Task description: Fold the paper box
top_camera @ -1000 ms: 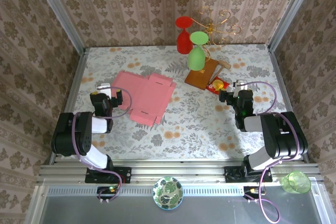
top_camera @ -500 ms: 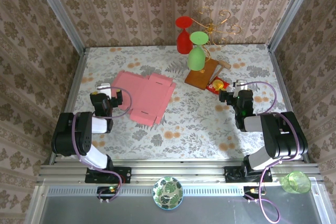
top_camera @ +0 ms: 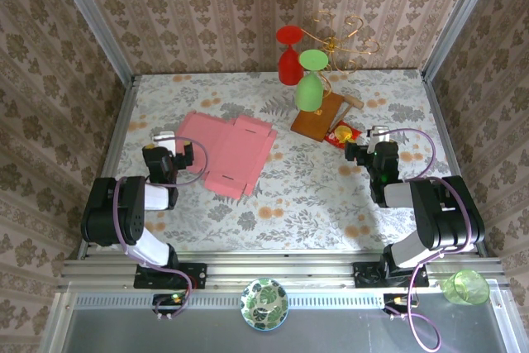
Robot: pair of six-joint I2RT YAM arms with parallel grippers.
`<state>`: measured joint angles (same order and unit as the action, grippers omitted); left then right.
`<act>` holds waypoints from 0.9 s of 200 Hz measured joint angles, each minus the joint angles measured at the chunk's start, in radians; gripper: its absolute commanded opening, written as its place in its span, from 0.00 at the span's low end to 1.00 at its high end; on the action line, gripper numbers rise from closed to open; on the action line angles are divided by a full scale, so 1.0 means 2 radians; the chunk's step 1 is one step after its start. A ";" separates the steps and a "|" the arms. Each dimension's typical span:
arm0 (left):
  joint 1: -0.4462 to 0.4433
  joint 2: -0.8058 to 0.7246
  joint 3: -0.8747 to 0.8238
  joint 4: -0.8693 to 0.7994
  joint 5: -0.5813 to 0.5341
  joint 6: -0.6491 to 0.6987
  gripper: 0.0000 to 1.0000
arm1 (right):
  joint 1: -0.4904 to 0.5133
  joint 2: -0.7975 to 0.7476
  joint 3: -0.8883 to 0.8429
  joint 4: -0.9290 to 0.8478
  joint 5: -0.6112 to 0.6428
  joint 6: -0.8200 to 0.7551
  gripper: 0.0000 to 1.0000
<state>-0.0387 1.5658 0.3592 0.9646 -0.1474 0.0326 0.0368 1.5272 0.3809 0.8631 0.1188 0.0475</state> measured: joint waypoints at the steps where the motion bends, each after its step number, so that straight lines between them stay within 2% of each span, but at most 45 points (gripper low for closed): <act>1: 0.000 0.000 0.000 0.000 0.000 0.000 1.00 | 0.000 0.000 0.000 0.000 0.000 0.000 1.00; 19: 0.000 0.000 0.000 0.000 0.002 0.003 1.00 | 0.000 0.000 0.000 0.001 0.000 0.000 1.00; 33: -0.012 -0.005 -0.001 0.000 -0.020 0.009 1.00 | 0.005 -0.011 0.000 -0.008 0.009 0.000 1.00; 59: -0.090 -0.078 -0.004 -0.035 -0.114 0.038 1.00 | 0.035 -0.106 0.000 -0.065 0.059 -0.005 1.00; 73: -0.132 -0.146 0.026 -0.123 -0.166 0.023 1.00 | 0.053 -0.176 0.016 -0.113 0.089 0.019 1.00; 86: -0.140 -0.200 0.091 -0.256 -0.174 -0.046 1.00 | 0.054 -0.220 0.072 -0.220 0.106 0.090 1.00; 97: -0.122 -0.237 0.129 -0.316 -0.147 -0.113 1.00 | 0.044 -0.235 0.149 -0.335 0.114 0.177 1.00; 106: -0.094 -0.266 0.140 -0.344 -0.111 -0.166 0.95 | 0.036 -0.239 0.193 -0.392 0.113 0.223 1.00; 118: -0.060 -0.291 0.136 -0.377 -0.068 -0.236 0.83 | 0.029 -0.246 0.225 -0.448 0.097 0.269 0.95; 130: -0.051 -0.296 0.127 -0.413 -0.026 -0.289 0.75 | 0.035 -0.250 0.232 -0.495 0.078 0.297 0.85; 141: -0.058 -0.286 0.121 -0.453 0.019 -0.315 0.70 | 0.048 -0.247 0.229 -0.536 0.051 0.318 0.77; 158: -0.070 -0.252 0.121 -0.528 0.083 -0.340 0.60 | 0.071 -0.238 0.220 -0.575 -0.001 0.332 0.73; 180: -0.072 -0.224 0.118 -0.591 0.142 -0.343 0.57 | 0.093 -0.226 0.204 -0.586 -0.076 0.334 0.69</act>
<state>-0.1825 1.1183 0.5949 -0.2173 0.1356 -0.6540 0.2222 1.0756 0.7883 -0.3096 -0.0322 0.7162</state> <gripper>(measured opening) 0.594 0.700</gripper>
